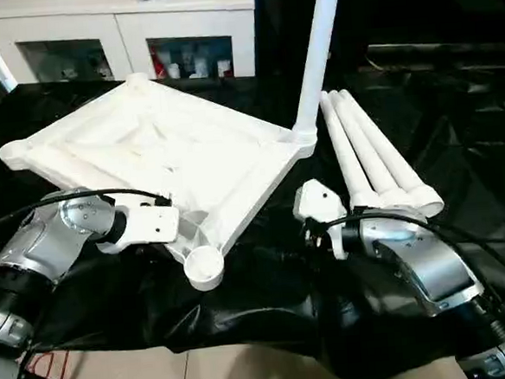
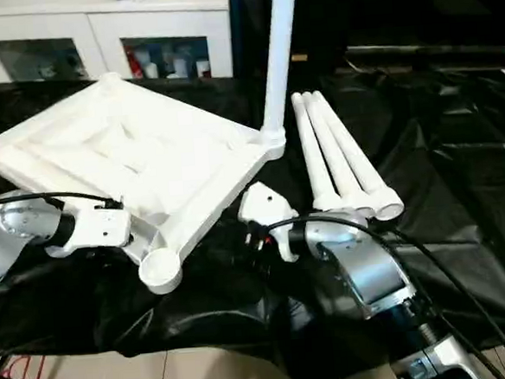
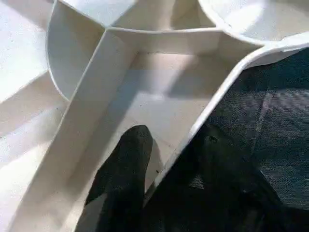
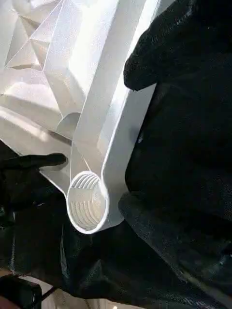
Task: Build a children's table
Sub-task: Rotate table base
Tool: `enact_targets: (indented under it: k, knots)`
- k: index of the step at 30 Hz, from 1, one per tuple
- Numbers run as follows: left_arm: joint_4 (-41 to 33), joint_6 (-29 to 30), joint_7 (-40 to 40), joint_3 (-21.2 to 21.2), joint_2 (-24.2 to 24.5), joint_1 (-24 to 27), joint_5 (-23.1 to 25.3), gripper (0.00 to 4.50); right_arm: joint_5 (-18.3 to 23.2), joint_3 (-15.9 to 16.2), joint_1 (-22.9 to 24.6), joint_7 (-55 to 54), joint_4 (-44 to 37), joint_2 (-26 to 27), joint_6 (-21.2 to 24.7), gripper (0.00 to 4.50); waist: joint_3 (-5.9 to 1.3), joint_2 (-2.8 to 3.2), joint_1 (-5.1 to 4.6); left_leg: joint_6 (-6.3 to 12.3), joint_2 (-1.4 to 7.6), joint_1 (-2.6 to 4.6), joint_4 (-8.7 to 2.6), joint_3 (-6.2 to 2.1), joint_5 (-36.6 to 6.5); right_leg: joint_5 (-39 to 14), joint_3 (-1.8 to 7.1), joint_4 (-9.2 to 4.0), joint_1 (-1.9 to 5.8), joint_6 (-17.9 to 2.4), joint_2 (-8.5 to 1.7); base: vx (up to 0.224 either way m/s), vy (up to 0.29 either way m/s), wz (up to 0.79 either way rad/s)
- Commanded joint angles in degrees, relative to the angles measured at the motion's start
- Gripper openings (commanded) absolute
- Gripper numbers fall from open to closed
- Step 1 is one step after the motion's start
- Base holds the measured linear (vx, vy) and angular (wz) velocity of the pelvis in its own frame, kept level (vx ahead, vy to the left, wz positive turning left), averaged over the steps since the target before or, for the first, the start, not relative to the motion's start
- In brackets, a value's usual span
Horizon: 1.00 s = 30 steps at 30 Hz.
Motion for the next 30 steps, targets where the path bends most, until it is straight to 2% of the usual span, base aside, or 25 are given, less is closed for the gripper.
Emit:
enact_targets:
  k: [1,3,11,14,19,21,22,25,27,28,29,30]
  knots:
    - [-0.2,1.5,-1.2,1.8,-1.1,-1.0,-2.2,1.40,0.4,0.2,-0.5,0.4,-1.3,-0.5,0.2,3.90,-4.36,0.64,0.14,-0.43,1.86,0.90,-3.93,-0.10,-8.2,1.9,3.11,-3.72,3.35,-13.1,-4.59,0.000,0.000,0.00]
    - [0.2,1.9,-1.1,2.1,-1.5,-1.1,-2.3,1.17,0.3,0.3,-0.5,0.4,-1.2,-0.6,0.1,3.90,-4.48,0.61,0.16,-0.01,1.81,0.82,-3.79,-0.10,-7.3,4.2,3.07,-3.54,3.43,-13.4,-4.56,0.000,0.000,0.00]
    - [1.4,6.6,1.6,3.0,-3.1,-1.4,-1.6,0.68,0.4,0.5,-0.6,0.3,-1.0,-0.4,0.3,3.90,-4.37,0.59,-0.47,0.31,1.74,0.78,-3.78,-0.08,-7.5,3.1,3.01,-3.73,3.58,-13.4,-4.52,0.000,0.000,0.00]
    - [3.0,10.4,8.0,5.0,-5.5,-2.7,-1.4,0.57,0.3,0.5,-0.5,0.0,-0.7,-0.4,0.1,3.90,-4.39,0.73,-0.40,0.41,1.72,0.80,-3.70,-0.10,-7.7,2.8,3.00,-3.74,3.64,-13.6,-4.48,0.000,0.000,0.00]
    - [3.7,12.3,12.3,6.0,-7.0,-3.2,-0.6,0.42,0.2,0.8,-0.4,-0.2,-0.6,-0.2,0.1,3.90,-4.57,0.44,-0.84,0.93,1.48,0.47,-3.52,-0.15,-6.2,5.0,2.94,-3.68,3.94,-13.5,-4.39,0.000,0.000,0.00]
    - [3.6,11.6,13.3,5.9,-7.6,-2.9,-0.3,0.29,0.0,0.9,-0.4,-0.3,-0.2,-0.1,-0.1,3.90,-4.63,0.51,-0.95,1.43,1.52,0.49,-3.45,-0.17,-5.5,6.1,2.90,-3.61,3.90,-13.7,-4.35,0.000,0.000,0.00]
    - [3.6,11.6,13.5,6.0,-7.7,-2.9,-0.4,0.25,0.0,0.9,-0.5,-0.4,-0.1,-0.1,-0.2,3.90,-4.64,0.79,-0.93,1.60,1.58,0.57,-3.41,-0.20,-5.4,6.6,2.90,-3.59,3.80,-13.9,-4.34,0.000,0.000,0.00]
    - [4.3,10.0,15.4,6.1,-8.4,-3.0,-0.6,0.16,-0.3,0.9,-0.5,-0.6,0.3,-0.1,-0.5,3.90,-4.63,0.79,-0.67,1.68,1.74,0.76,-3.46,-0.17,-6.0,6.7,2.86,-3.63,3.66,-14.3,-4.31,0.000,0.000,0.00]
    - [5.1,5.8,16.5,6.3,-9.2,-2.9,-1.3,0.10,-0.4,0.9,-0.5,-0.6,0.5,-0.2,-0.6,3.90,-4.60,0.74,-0.23,1.60,1.71,0.82,-3.43,-0.09,-6.6,6.0,2.92,-3.74,3.64,-14.3,-4.38,0.000,0.000,0.00]
    - [5.1,5.7,16.5,6.3,-9.3,-2.9,-1.3,0.07,-0.4,0.9,-0.5,-0.6,0.5,-0.2,-0.6,3.90,-4.63,0.73,-0.07,1.34,1.78,0.79,-3.47,-0.11,-6.8,5.8,2.95,-3.71,3.69,-14.1,-4.42,0.000,0.000,0.00]
    - [5.7,0.6,17.2,6.6,-10.0,-2.6,-2.0,0.05,-0.4,0.8,-0.5,-0.7,0.6,-0.2,-0.7,3.90,-4.63,0.98,0.18,1.23,1.86,1.00,-3.45,-0.11,-7.3,5.5,2.96,-3.81,3.46,-14.1,-4.45,0.000,0.000,0.00]
    - [5.7,0.6,17.2,6.6,-10.0,-2.6,-2.0,0.05,-0.4,0.8,-0.5,-0.7,0.6,-0.2,-0.7,3.90,-4.62,0.89,0.25,1.15,1.86,0.95,-3.46,-0.12,-7.5,5.4,2.96,-3.82,3.51,-14.0,-4.46,0.000,0.000,0.00]
